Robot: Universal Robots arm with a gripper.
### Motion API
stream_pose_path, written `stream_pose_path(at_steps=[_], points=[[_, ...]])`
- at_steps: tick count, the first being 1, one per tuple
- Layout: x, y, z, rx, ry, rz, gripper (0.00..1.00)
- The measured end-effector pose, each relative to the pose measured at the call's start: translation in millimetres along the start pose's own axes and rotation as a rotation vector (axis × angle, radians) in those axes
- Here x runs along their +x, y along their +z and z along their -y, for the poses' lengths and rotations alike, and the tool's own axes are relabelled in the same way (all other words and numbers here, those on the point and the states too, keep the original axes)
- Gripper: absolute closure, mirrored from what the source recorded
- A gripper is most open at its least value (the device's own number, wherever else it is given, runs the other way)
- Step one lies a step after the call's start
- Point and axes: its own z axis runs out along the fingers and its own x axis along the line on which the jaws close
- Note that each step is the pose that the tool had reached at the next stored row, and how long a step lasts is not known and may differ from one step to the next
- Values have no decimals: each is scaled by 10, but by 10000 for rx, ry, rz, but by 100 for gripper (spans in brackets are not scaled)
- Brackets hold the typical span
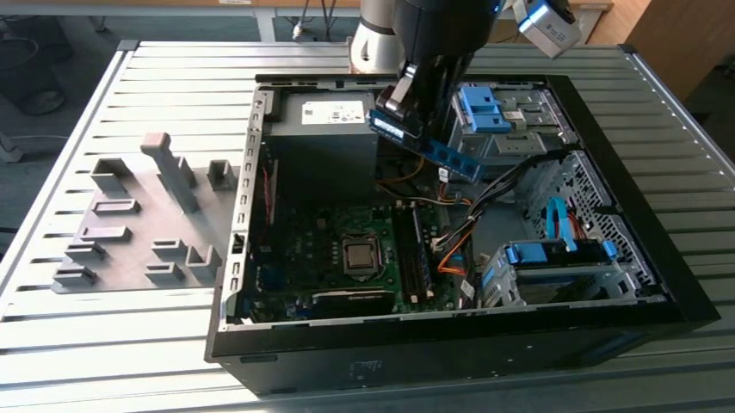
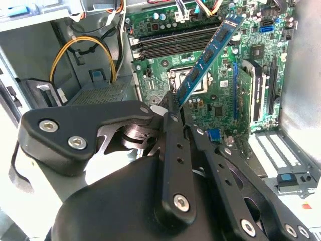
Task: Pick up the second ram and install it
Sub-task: 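Insert the second ram into the second slot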
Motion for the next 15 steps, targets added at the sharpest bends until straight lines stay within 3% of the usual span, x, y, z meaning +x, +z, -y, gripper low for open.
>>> stream_pose_path(at_steps=[15], points=[[0, 8, 0, 29, 1450, 30, 86]])
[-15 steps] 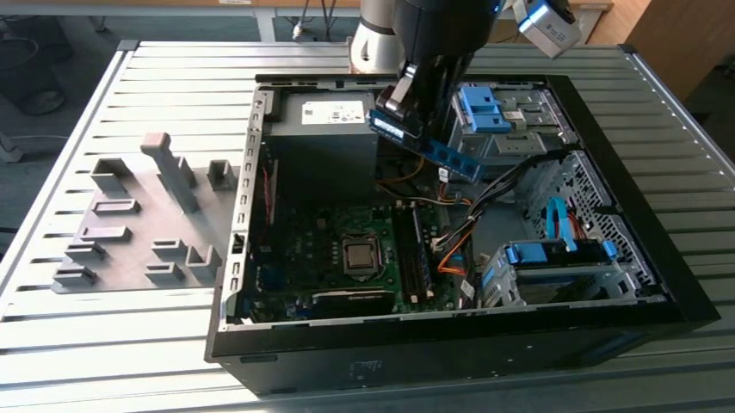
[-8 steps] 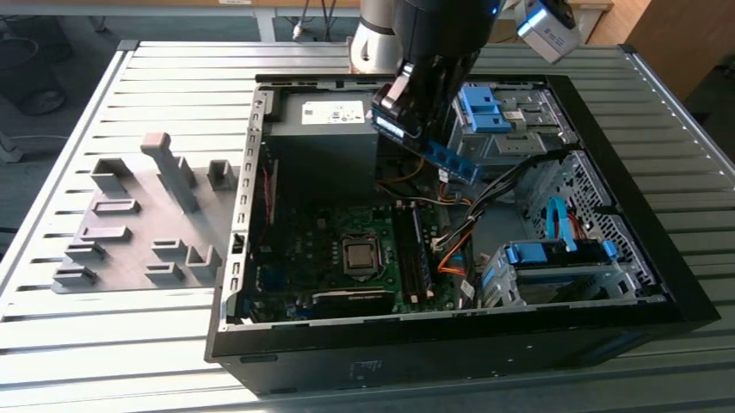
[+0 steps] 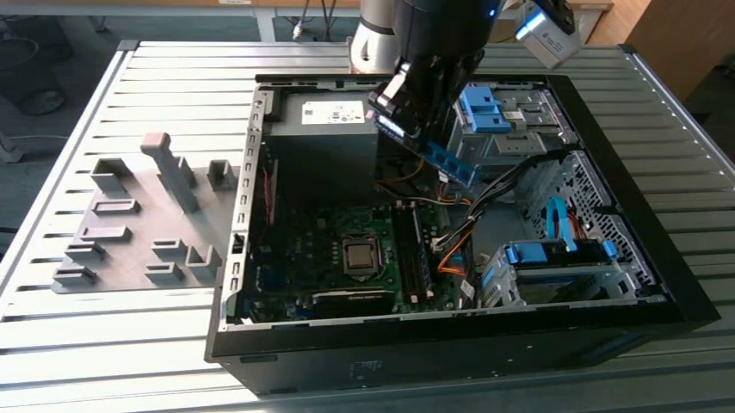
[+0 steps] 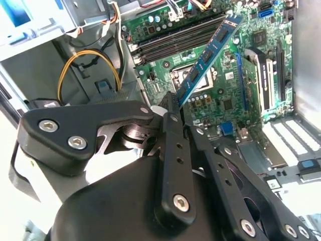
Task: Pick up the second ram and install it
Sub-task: 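Insert the second ram into the second slot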
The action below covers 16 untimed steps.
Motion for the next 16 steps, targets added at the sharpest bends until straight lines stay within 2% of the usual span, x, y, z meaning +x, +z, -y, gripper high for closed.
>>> stream_pose_path(at_steps=[16], points=[[0, 5, 0, 23, 1127, 23, 86]])
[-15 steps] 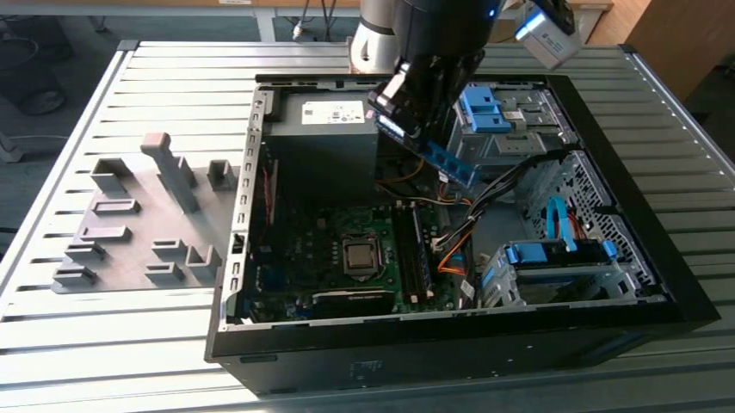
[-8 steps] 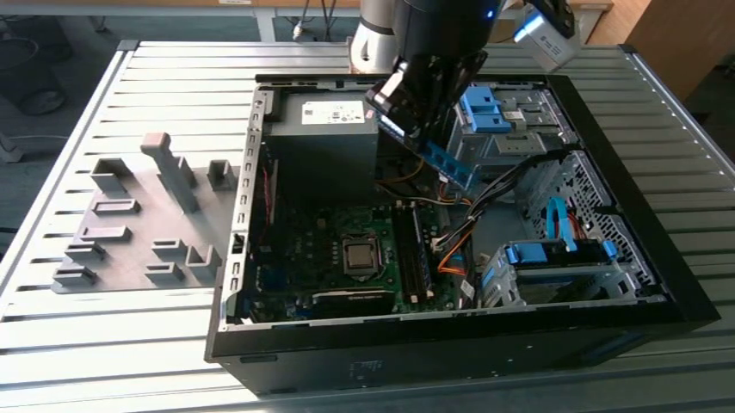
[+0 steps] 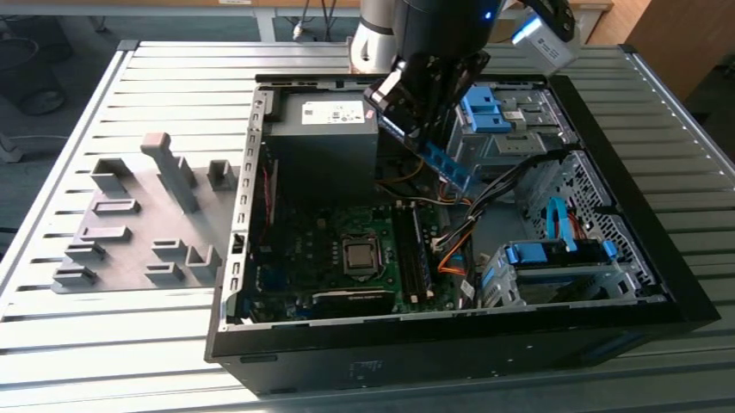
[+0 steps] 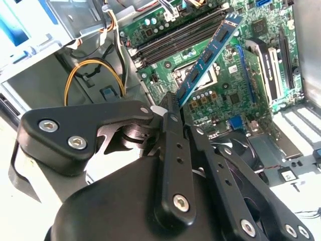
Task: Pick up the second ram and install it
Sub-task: 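Insert the second ram into the second slot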
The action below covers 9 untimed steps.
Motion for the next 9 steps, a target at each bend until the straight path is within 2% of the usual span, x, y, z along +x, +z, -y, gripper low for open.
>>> stream_pose_path(at_steps=[5, 9], points=[[0, 2, 0, 7, 378, 8, 86], [0, 7, 0, 20, 1015, 21, 86]])
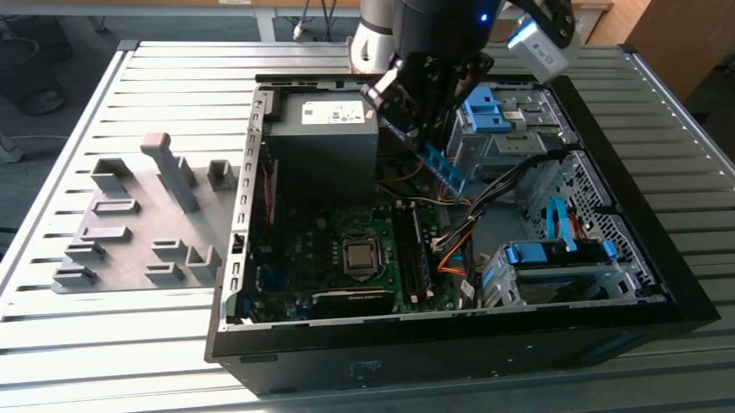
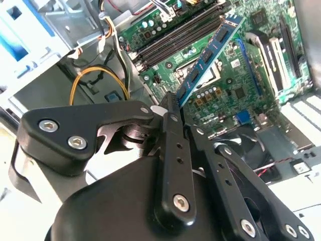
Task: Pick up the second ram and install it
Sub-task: 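Insert the second ram into the second slot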
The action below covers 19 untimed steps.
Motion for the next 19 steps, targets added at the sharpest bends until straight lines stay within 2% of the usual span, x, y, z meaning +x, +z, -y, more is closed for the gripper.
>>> stream_pose_path(at_steps=[10, 19], points=[[0, 9, 0, 33, 1593, 31, 86], [0, 10, 0, 35, 1700, 35, 86]])
